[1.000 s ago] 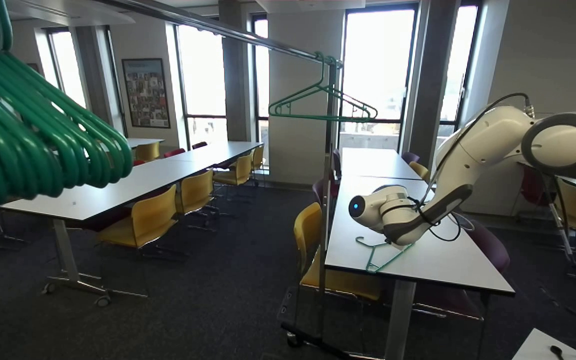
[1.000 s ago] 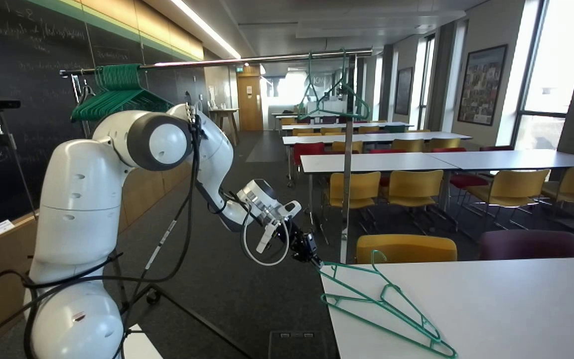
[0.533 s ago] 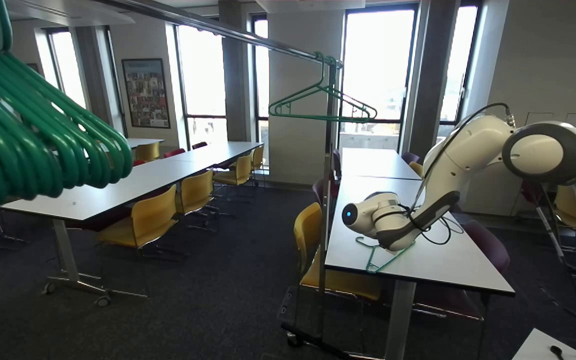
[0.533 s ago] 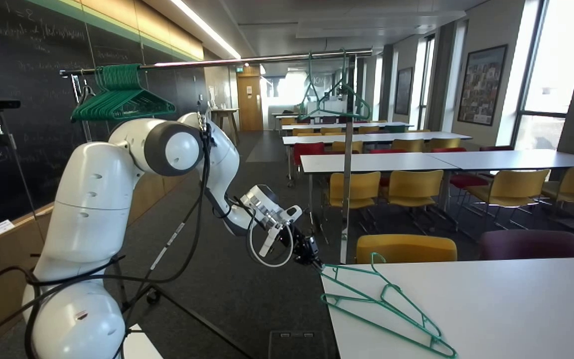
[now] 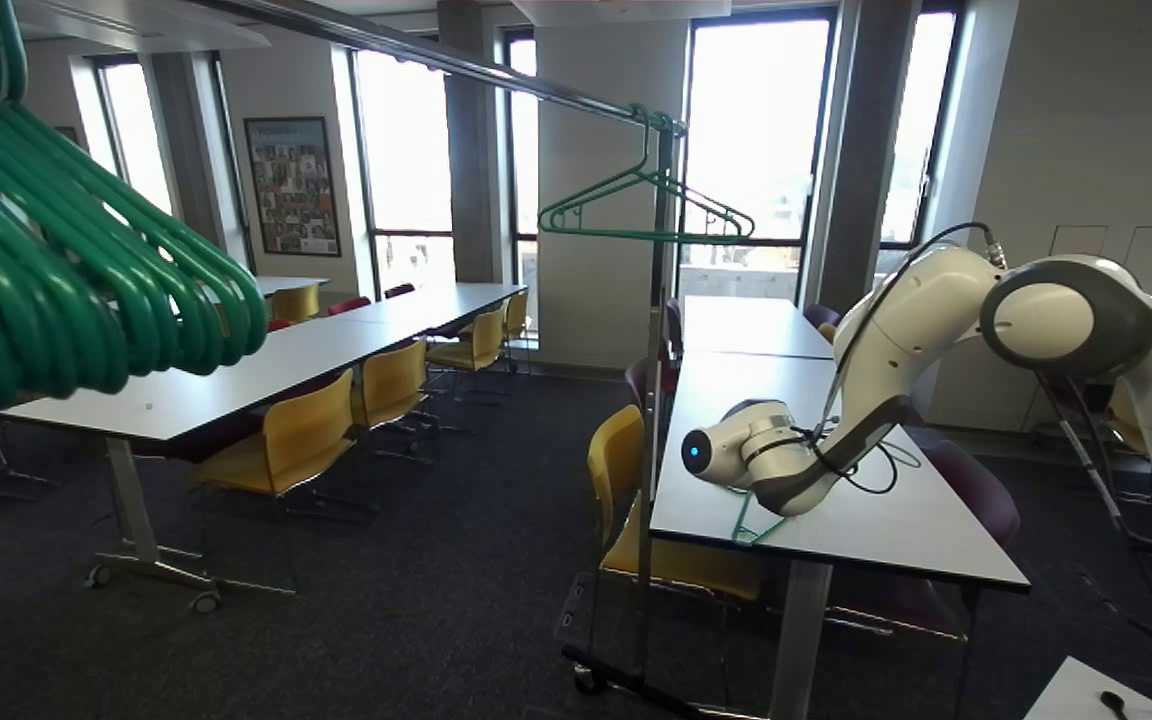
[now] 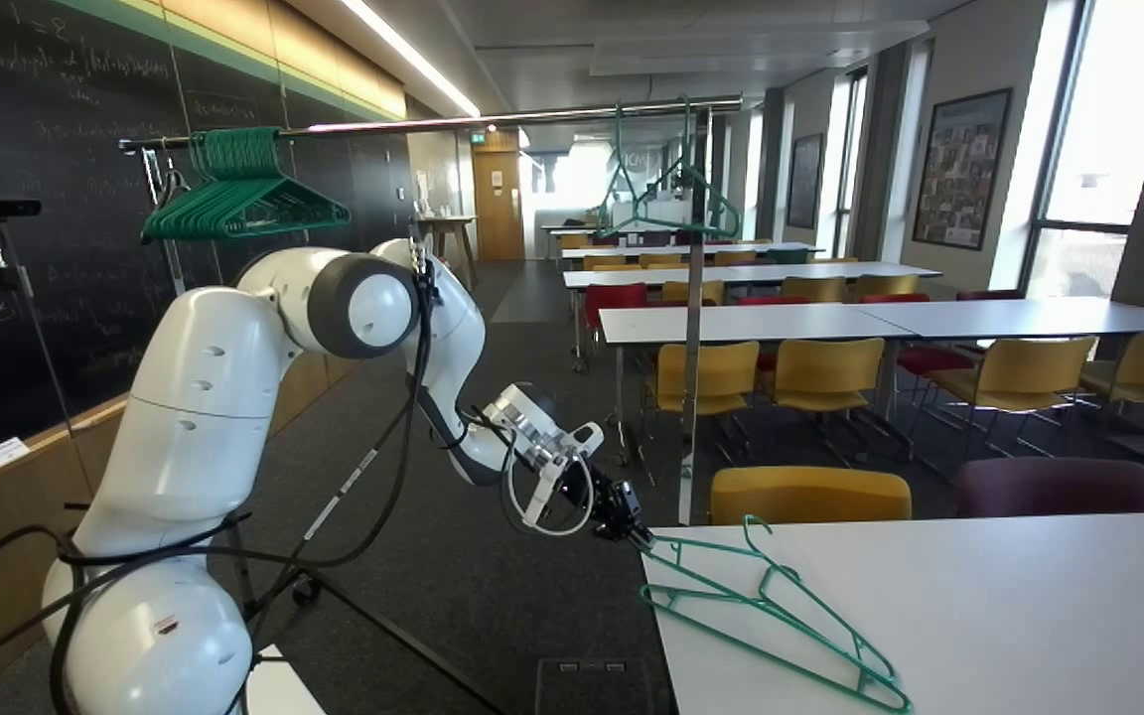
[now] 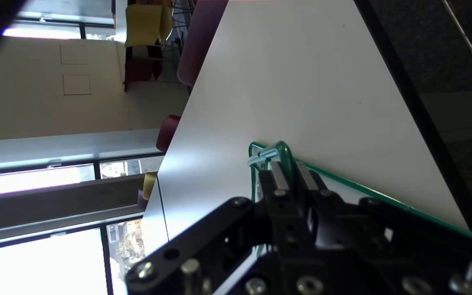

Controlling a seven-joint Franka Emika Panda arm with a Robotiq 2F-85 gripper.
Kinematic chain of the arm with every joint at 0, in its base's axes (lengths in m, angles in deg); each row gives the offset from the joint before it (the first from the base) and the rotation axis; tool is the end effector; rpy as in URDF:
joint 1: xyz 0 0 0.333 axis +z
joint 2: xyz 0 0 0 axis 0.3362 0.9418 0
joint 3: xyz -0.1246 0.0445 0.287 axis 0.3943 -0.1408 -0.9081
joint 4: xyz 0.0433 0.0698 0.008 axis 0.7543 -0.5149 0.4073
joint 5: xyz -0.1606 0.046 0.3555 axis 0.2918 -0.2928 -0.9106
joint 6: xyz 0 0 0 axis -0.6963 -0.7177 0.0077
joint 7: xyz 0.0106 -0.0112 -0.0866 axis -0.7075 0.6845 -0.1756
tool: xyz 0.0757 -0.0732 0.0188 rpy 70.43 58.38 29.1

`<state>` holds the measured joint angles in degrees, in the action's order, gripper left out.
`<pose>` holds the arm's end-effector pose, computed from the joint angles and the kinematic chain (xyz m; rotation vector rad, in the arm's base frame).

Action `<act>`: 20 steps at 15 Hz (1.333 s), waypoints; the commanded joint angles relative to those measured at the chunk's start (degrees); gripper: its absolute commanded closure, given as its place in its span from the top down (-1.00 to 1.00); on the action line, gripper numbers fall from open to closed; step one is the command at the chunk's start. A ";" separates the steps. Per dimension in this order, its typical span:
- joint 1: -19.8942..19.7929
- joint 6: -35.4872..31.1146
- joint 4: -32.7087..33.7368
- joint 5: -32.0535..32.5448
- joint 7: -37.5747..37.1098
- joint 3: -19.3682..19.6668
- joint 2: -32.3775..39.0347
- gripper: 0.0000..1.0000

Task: Place the hangers on the table

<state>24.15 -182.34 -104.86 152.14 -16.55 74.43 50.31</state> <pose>0.5741 -0.0065 0.2302 2.0190 0.0779 0.0062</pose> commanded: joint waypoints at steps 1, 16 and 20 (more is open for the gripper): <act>0.47 3.45 1.34 3.12 -0.73 1.66 1.85 -0.96; -2.83 0.80 0.57 -10.51 9.93 0.94 2.98 0.93; -5.07 -2.55 -0.16 -20.70 20.17 1.48 1.77 1.00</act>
<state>21.84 -182.43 -104.19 137.56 -4.02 76.43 54.46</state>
